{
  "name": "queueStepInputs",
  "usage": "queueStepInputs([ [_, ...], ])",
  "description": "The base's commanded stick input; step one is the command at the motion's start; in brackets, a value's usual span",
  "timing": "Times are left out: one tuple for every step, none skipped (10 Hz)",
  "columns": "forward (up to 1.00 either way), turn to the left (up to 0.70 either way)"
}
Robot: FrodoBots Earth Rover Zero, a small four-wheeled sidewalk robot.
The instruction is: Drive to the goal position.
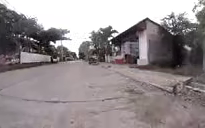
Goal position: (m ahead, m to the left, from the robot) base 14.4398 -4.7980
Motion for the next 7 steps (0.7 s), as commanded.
queueStepInputs([
  [0.70, 0.00],
  [0.70, 0.00],
  [0.70, 0.00],
  [0.70, 0.00],
  [0.70, 0.00],
  [0.70, 0.00],
  [0.70, 0.00],
])
